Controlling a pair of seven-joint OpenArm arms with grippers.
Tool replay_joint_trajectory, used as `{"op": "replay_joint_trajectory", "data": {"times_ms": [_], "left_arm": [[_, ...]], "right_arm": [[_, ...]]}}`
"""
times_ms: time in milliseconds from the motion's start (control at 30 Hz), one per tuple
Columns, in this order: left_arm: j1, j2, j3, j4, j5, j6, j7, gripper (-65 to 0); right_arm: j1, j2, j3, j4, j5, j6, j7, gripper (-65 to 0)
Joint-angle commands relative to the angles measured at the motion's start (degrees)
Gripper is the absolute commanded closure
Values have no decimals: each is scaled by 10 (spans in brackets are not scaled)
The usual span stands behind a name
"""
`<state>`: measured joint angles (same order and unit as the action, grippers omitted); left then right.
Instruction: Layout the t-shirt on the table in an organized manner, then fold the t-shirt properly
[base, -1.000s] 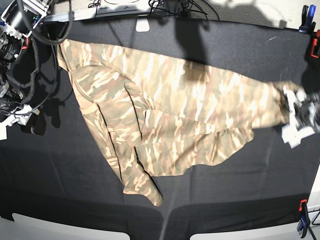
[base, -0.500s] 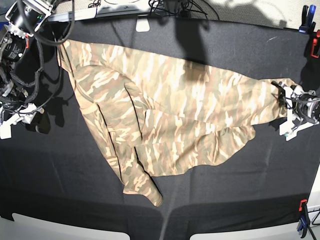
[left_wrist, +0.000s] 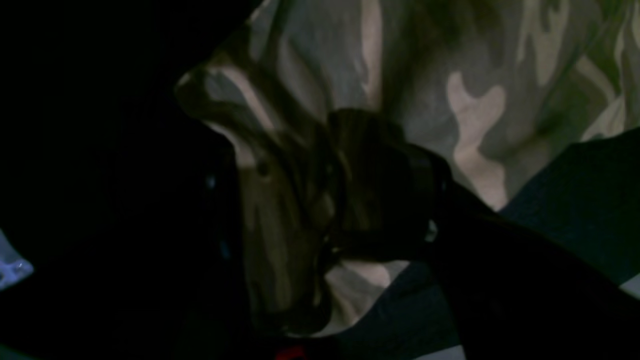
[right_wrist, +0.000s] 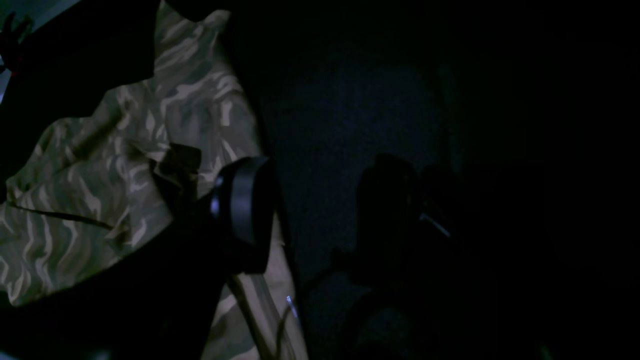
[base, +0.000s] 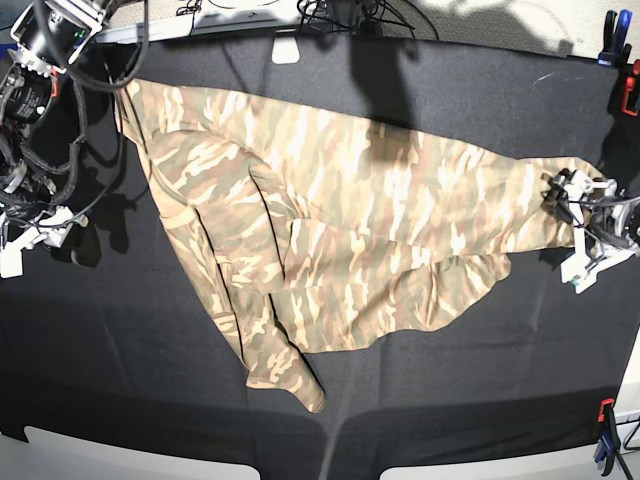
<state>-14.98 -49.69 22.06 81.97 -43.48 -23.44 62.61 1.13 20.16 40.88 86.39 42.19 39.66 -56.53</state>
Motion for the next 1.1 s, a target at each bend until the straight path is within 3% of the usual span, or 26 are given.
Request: {"op": "replay_joint_trajectory", "data": {"times_ms": [0, 133, 233, 333, 533, 667, 767, 833, 867, 967, 1067], "left_arm": [[-14, -7, -7, 8, -1, -2, -8, -367], [-13, 15, -7, 8, 8, -2, -19, -365], [-12, 33, -7, 7, 72, -1, -41, -365], [-12, 34, -7, 5, 95, 2, -44, -364], [-13, 33, -7, 5, 173, 67, -57, -256], [-17, 31, -7, 5, 216, 88, -75, -242], [-27, 30, -7, 5, 253, 111, -88, -104], [-33, 30, -7, 5, 256, 113, -89, -27], [-35, 30, -7, 5, 254, 113, -89, -20], [-36, 30, -7, 5, 228, 110, -75, -22], [-36, 30, -7, 3, 192, 65, -74, -84]], "right_arm": [[9, 13, 3, 10, 15, 3, 12, -307], [9, 13, 3, 10, 15, 3, 10, -307], [9, 13, 3, 10, 15, 3, 9, -307], [9, 13, 3, 10, 15, 3, 2, -307], [9, 13, 3, 10, 15, 3, -3, -307], [9, 13, 3, 10, 15, 3, -3, -307], [9, 13, 3, 10, 15, 3, -3, -307], [9, 13, 3, 10, 15, 3, -3, -307], [9, 13, 3, 10, 15, 3, -3, -307], [9, 13, 3, 10, 15, 3, -3, -307], [9, 13, 3, 10, 15, 3, -3, -307]]}}
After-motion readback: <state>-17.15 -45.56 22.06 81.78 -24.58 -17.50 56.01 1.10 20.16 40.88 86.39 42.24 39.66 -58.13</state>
